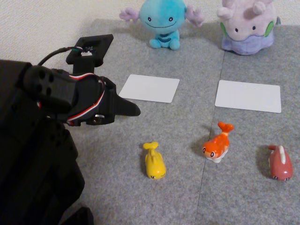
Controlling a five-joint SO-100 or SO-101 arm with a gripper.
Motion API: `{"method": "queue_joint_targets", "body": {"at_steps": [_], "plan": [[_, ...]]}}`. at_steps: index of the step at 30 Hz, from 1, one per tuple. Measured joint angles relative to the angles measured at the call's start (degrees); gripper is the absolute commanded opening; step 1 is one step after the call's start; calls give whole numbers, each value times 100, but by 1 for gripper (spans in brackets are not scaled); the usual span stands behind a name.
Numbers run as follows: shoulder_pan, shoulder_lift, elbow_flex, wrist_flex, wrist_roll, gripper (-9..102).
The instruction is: Wooper wants to eat egg sudhi, and Goomy wants to eat shrimp sushi
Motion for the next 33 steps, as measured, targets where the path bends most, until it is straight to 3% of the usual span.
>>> {"method": "queue_joint_targets", "body": {"at_steps": [3, 10, 33], "plan": [[-35, 26, 176, -642, 343, 26], [-18, -9, 211, -791, 958, 26], [0, -9, 141, -1371, 571, 26]]}}
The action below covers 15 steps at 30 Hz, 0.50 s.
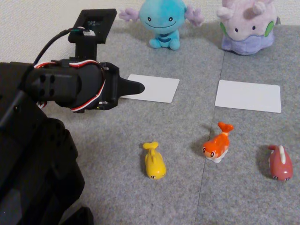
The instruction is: Wooper wants to eat egg sudhi, and Goomy wants to eat shrimp sushi
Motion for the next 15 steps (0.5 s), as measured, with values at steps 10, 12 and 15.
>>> {"method": "queue_joint_targets", "body": {"at_steps": [10, 12, 15], "plan": [[0, -308, -2285, 1424, -448, 26], [-9, -756, -2751, 1652, -598, 26], [62, -1652, -3480, 2145, -861, 26]]}}
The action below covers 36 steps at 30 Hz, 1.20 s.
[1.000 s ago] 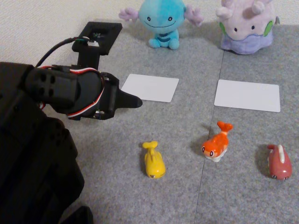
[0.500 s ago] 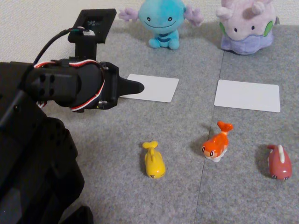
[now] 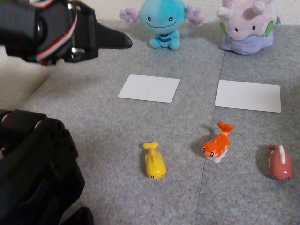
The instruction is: Wooper wants to eat egg sudhi, and Goomy wants to eat shrimp sushi
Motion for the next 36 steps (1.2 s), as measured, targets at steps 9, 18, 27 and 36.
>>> {"method": "queue_joint_targets", "body": {"at_steps": [9, 18, 27, 36], "plan": [[519, -3032, -1591, 1371, -1591, 26], [2347, -4061, -1688, 2039, -4588, 26], [2936, -4113, -1477, 2276, -6135, 25], [3357, -4122, -220, 1072, -6152, 25]]}}
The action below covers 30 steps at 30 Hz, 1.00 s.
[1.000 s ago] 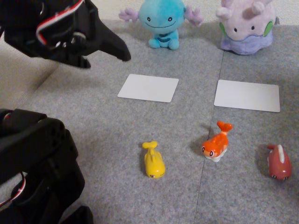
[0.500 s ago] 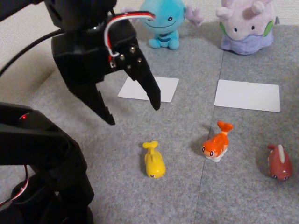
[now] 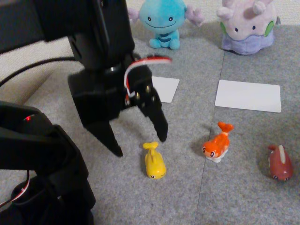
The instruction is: Wooper wants to eat egg sudhi, and Goomy wants to eat shrimp sushi
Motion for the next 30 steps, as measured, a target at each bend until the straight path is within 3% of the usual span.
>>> {"method": "queue_joint_targets", "body": {"at_steps": [18, 30], "plan": [[211, 0, 1125, -1644, -9, 25], [176, 0, 1362, -2021, 0, 25]]}}
